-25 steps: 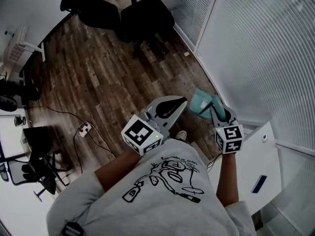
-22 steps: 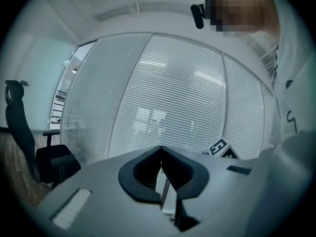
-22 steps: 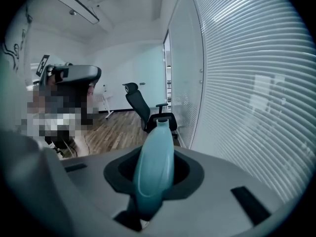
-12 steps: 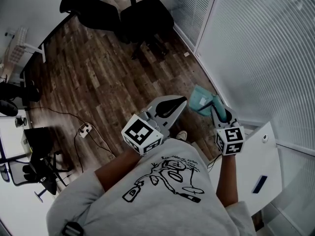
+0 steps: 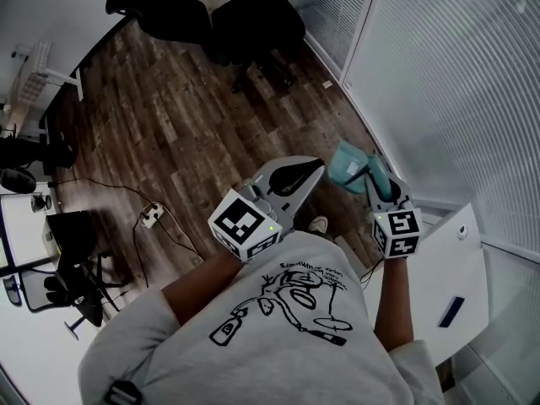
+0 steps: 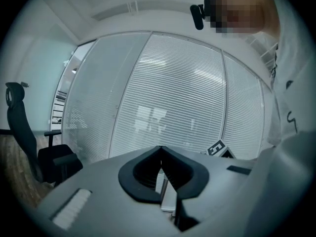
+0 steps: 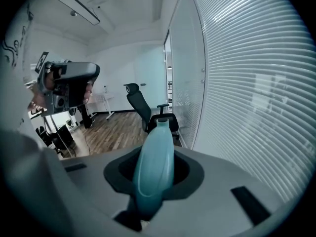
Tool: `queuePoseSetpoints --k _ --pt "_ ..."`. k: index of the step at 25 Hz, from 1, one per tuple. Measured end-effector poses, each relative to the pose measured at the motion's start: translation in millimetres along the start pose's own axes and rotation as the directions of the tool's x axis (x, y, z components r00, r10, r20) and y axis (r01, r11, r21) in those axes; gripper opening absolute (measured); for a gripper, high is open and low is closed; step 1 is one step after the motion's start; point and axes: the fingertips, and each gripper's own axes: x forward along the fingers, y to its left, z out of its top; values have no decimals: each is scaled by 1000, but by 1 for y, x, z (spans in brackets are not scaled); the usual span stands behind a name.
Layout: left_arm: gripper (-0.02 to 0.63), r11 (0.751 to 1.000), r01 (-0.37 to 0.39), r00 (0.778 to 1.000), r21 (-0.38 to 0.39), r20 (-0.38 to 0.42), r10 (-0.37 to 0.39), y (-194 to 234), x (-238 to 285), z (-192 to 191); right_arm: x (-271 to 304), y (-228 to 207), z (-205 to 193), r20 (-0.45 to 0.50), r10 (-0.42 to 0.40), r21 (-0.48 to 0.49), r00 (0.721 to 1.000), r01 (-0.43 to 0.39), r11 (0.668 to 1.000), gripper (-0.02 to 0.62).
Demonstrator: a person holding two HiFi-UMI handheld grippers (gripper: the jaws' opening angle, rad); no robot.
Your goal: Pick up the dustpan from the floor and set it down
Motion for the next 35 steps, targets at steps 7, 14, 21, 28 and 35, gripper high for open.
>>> queuePoseSetpoints --k 7,14,21,28,35 --pt "2 1000 -1 1000 -9 -19 1 -3 -6 -10 12 2 -21 2 -17 7 1000 17 1000 60" --pt "2 999 -11 999 -31 -45 9 -1 -13 -24 34 3 -43 -5 -31 -11 1000 31 999 60" --pt "2 998 -26 998 -50 -66 23 -1 -26 -40 53 9 -72 -31 -32 -29 999 31 999 60" --pt "2 996 -37 996 -75 -87 31 0 -35 -61 73 13 -102 -54 -30 -28 998 28 999 60" --pt "2 994 -46 995 -97 -88 38 6 -39 -75 92 16 -130 -82 -26 -9 996 25 1000 60"
